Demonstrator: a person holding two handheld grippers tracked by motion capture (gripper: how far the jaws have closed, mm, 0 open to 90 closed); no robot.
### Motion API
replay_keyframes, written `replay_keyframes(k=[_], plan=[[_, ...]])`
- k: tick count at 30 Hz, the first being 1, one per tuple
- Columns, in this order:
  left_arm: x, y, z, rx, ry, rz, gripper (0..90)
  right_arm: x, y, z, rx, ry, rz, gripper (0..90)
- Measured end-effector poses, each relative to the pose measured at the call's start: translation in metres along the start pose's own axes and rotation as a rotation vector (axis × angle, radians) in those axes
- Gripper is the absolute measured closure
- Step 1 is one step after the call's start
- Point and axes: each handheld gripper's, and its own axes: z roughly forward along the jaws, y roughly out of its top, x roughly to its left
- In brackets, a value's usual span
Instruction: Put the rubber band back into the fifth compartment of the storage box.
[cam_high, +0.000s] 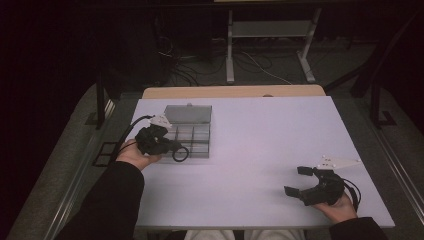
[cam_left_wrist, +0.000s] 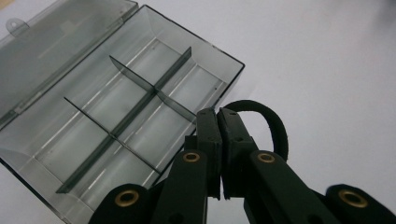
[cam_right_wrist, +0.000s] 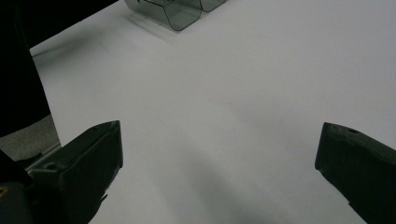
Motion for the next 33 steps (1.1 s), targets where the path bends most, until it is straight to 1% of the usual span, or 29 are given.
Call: replay_keyframes(k=[6,8,10,13,16,17,18,24,25,26,27,31,33], plan=[[0.005,0.008,-0.001,0.0,0.011,0.007,87.1,-0.001,0.0,0.0,-0.003,0.002,-0.001,0.5],[0.007,0.01,-0.002,-0.001,0.018,0.0,87.1,-0.001,0.0,0.0,-0.001,0.002,0.001,0.5],[0.009,0.012,-0.002,0.005,0.023,0.003,87.0,0.0,0.0,0.0,0.0,0.001,0.0,0.5],[0.012,0.013,-0.002,0.0,0.031,-0.002,87.0,0.0,0.0,0.0,-0.001,0.002,0.0,0.5],[0.017,0.014,-0.002,-0.015,0.039,-0.021,87.0,0.0,0.0,0.0,0.0,0.001,0.0,0.5],[0.018,0.014,-0.002,-0.014,0.043,-0.019,87.0,0.0,0.0,0.0,0.0,0.0,0.0,0.5],[0.02,0.014,-0.002,-0.018,0.045,-0.027,87.0,0.0,0.0,0.0,0.0,0.0,0.0,0.5],[0.028,0.017,-0.002,-0.035,0.067,-0.046,87.0,-0.001,0.0,0.0,0.001,0.001,0.002,0.5],[0.03,0.017,-0.001,-0.04,0.069,-0.054,87.0,-0.001,0.0,0.0,0.002,0.001,0.0,0.5],[0.032,0.017,-0.001,-0.037,0.074,-0.053,87.0,-0.001,-0.001,0.0,0.002,0.001,0.001,0.5],[0.033,0.017,-0.001,-0.043,0.078,-0.064,87.0,-0.001,-0.001,0.0,0.002,0.001,0.0,0.5],[0.039,0.018,0.0,-0.05,0.088,-0.076,87.0,-0.001,-0.001,-0.001,0.004,0.001,0.0,0.5],[0.041,0.017,0.002,-0.055,0.094,-0.092,87.0,-0.001,-0.001,-0.001,0.004,0.0,0.0,0.5]])
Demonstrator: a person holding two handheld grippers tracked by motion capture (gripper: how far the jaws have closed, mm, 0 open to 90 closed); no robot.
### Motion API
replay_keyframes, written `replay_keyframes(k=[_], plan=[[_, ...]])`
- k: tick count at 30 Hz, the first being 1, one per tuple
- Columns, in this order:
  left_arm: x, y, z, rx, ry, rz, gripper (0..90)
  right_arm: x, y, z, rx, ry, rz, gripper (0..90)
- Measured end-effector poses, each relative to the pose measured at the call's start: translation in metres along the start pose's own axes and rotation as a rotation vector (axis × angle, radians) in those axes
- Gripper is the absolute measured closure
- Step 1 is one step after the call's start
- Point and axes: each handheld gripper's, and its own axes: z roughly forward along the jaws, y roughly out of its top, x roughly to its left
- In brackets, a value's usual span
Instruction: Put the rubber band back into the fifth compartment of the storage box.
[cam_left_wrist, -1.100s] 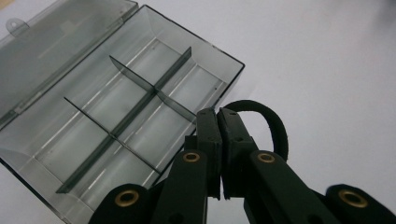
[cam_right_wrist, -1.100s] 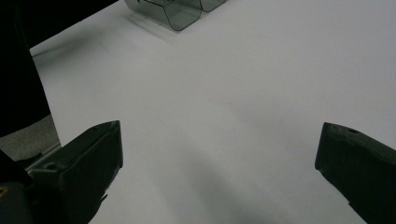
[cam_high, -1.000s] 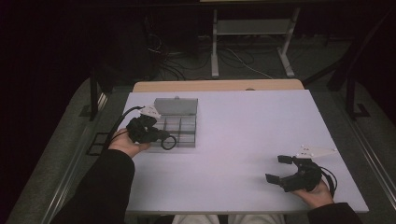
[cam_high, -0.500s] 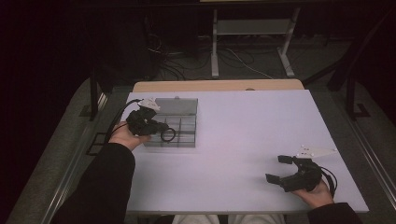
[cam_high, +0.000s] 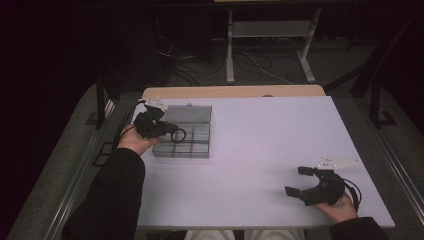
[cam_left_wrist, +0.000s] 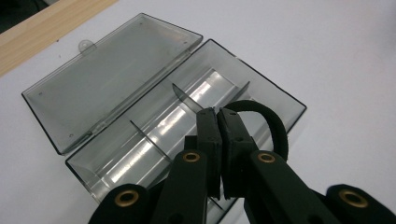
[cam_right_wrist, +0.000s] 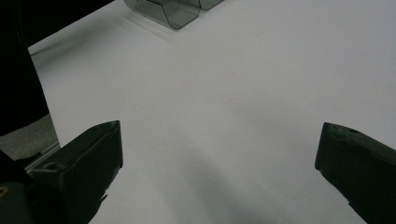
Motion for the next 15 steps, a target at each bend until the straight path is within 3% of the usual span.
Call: replay_keyframes(k=[15], plan=[[0.017,0.002,0.015,-0.028,0.016,-0.06,86.9,0.0,0.0,0.0,0.003,0.0,0.002,0.5]])
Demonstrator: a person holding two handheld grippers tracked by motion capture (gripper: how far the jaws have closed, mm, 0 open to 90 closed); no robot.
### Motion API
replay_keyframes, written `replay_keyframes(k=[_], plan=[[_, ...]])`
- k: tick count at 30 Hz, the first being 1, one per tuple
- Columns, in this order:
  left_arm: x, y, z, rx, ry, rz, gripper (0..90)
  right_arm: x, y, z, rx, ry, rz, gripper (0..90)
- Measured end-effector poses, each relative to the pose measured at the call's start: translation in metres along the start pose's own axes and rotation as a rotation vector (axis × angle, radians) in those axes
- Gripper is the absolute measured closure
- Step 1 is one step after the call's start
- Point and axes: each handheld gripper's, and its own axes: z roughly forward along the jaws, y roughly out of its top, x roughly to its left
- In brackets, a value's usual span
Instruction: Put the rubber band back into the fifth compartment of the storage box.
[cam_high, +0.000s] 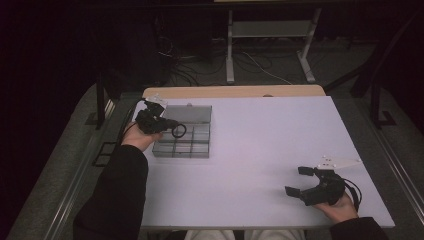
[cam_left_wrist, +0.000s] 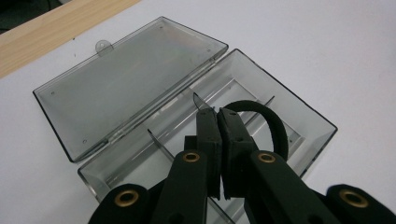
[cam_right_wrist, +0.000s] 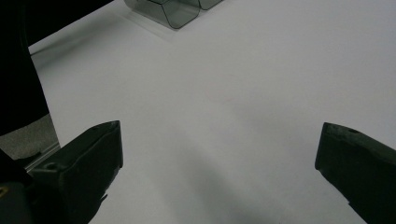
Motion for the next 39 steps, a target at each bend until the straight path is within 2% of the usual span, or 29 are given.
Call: replay_keyframes(k=[6,12,15,18,24,26,39], plan=[[0.004,0.002,0.009,0.005,0.011,-0.013,86.9,0.0,0.0,0.0,-0.001,-0.001,0.002,0.5],[0.006,0.003,0.02,-0.011,0.008,-0.028,86.9,0.0,0.0,0.0,0.001,0.001,0.001,0.5],[0.007,0.004,0.026,-0.011,0.008,-0.022,86.9,0.0,0.0,0.0,0.002,0.003,-0.005,0.5],[0.008,0.003,0.033,-0.013,0.005,-0.041,86.9,0.001,0.0,0.001,0.001,0.004,-0.003,0.5],[0.013,-0.001,0.046,-0.003,0.009,-0.044,86.9,0.0,0.0,0.0,0.003,0.004,-0.003,0.5],[0.014,-0.001,0.049,-0.007,0.011,-0.058,86.9,0.0,0.0,0.0,0.004,0.005,-0.005,0.5],[0.023,-0.007,0.067,0.05,0.058,-0.073,86.8,-0.001,0.0,-0.002,0.005,0.002,-0.014,0.5]])
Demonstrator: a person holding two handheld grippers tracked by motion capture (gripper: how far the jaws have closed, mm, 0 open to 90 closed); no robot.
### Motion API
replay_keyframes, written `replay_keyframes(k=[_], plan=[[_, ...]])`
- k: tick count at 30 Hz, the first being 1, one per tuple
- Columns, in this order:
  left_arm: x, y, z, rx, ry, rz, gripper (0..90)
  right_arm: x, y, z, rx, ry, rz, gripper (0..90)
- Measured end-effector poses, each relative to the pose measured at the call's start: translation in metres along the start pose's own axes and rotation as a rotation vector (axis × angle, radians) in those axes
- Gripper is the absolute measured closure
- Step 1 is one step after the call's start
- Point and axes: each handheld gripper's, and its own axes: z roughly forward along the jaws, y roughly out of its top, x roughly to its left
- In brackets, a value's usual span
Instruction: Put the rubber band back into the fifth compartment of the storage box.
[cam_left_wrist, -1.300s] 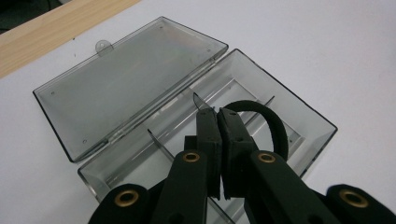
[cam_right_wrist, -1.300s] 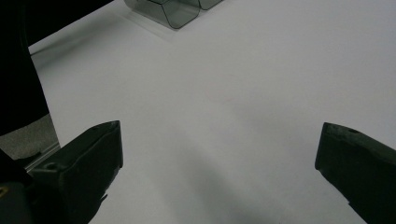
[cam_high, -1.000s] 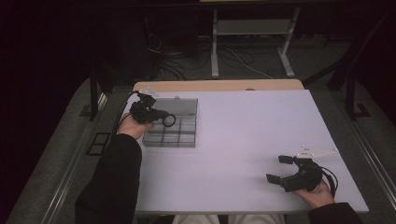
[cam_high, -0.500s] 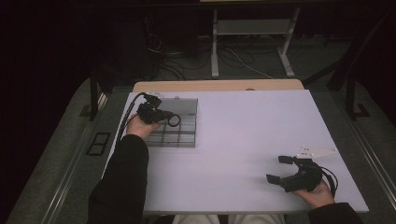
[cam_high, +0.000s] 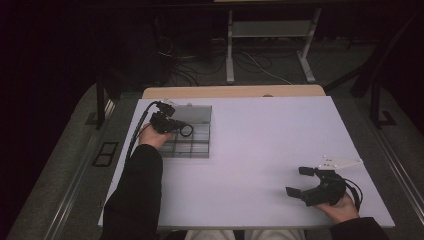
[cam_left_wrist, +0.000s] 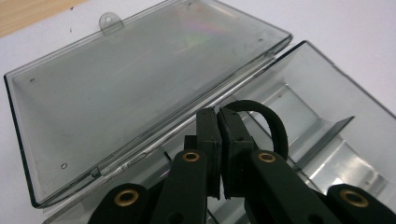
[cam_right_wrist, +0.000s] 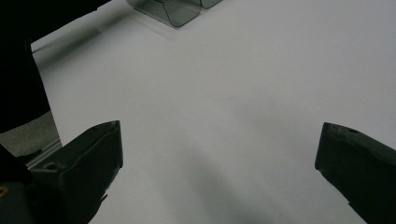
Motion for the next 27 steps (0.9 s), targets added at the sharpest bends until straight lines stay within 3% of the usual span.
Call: replay_keyframes(k=[5,6,13,27], plan=[[-0.001,-0.002,0.005,0.023,-0.001,-0.015,86.5,0.0,0.0,0.0,-0.004,0.001,0.004,0.5],[-0.001,-0.002,0.006,0.031,0.001,0.001,86.4,0.0,0.0,-0.001,-0.002,0.003,0.005,0.5],[-0.004,-0.002,0.006,0.044,-0.031,0.005,80.6,0.0,0.0,-0.001,-0.002,0.001,0.004,0.5],[-0.008,0.002,-0.017,0.036,-0.033,0.013,69.7,0.0,0.0,0.0,0.002,-0.001,0.004,0.5]])
